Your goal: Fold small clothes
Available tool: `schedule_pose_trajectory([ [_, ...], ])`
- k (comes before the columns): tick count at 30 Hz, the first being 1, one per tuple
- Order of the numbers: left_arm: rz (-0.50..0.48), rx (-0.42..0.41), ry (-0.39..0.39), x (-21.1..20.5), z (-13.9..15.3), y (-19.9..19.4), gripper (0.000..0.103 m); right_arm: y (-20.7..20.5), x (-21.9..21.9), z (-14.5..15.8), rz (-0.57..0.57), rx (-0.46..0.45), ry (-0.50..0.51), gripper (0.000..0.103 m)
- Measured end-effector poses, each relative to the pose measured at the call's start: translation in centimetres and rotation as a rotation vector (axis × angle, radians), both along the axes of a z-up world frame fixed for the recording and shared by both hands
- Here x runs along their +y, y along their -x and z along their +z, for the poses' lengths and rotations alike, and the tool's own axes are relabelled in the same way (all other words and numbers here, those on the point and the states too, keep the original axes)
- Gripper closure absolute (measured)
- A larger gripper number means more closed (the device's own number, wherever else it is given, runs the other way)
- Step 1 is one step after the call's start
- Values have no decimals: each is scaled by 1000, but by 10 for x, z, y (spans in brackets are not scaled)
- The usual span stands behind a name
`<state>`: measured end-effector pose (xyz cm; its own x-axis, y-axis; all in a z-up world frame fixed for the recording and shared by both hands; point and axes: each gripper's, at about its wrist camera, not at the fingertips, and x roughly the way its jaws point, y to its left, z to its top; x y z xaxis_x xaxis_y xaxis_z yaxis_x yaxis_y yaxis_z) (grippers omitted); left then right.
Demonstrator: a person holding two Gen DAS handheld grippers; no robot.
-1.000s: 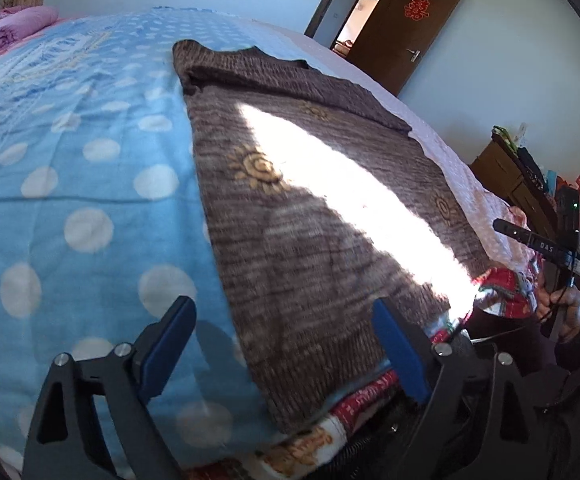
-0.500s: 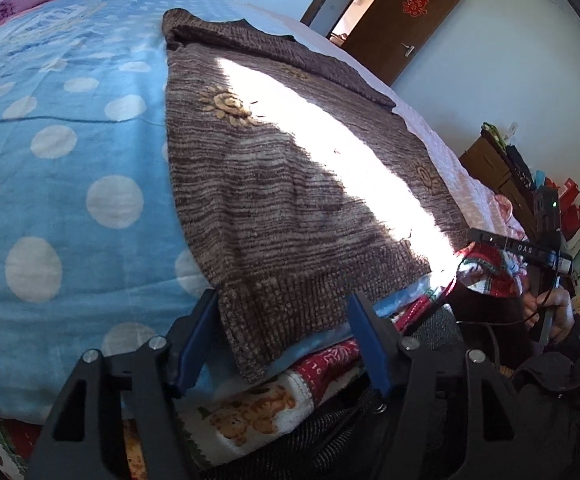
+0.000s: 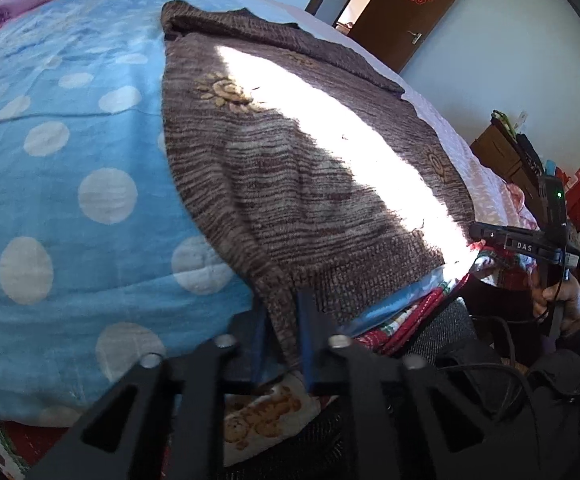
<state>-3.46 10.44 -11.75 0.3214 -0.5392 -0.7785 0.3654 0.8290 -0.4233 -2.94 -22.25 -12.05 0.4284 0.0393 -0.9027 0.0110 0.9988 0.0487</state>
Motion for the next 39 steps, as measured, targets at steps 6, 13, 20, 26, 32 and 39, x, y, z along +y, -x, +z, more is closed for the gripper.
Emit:
schedule_pose_trajectory([
  [6,22,-25,35,4,20,-9,94,-2,-30,28,-54,-51,-252,93],
  [13,17,-87,119,-5,63,-58,95,-40,-43,74,-61,-184,-489,93],
  [20,77,-109,115,-9,72,-132,95,-114,-57,86,-126,-229,-556,93],
  [26,98,-88,58,-16,60,-181,95,-171,-77,51,-235,-194,-564,93],
  [32,118,4,44,-11,43,-209,94,-195,-86,19,-296,-143,-573,93],
  [39,161,-8,11,5,49,-220,84,-207,-95,10,-327,-117,-591,92],
])
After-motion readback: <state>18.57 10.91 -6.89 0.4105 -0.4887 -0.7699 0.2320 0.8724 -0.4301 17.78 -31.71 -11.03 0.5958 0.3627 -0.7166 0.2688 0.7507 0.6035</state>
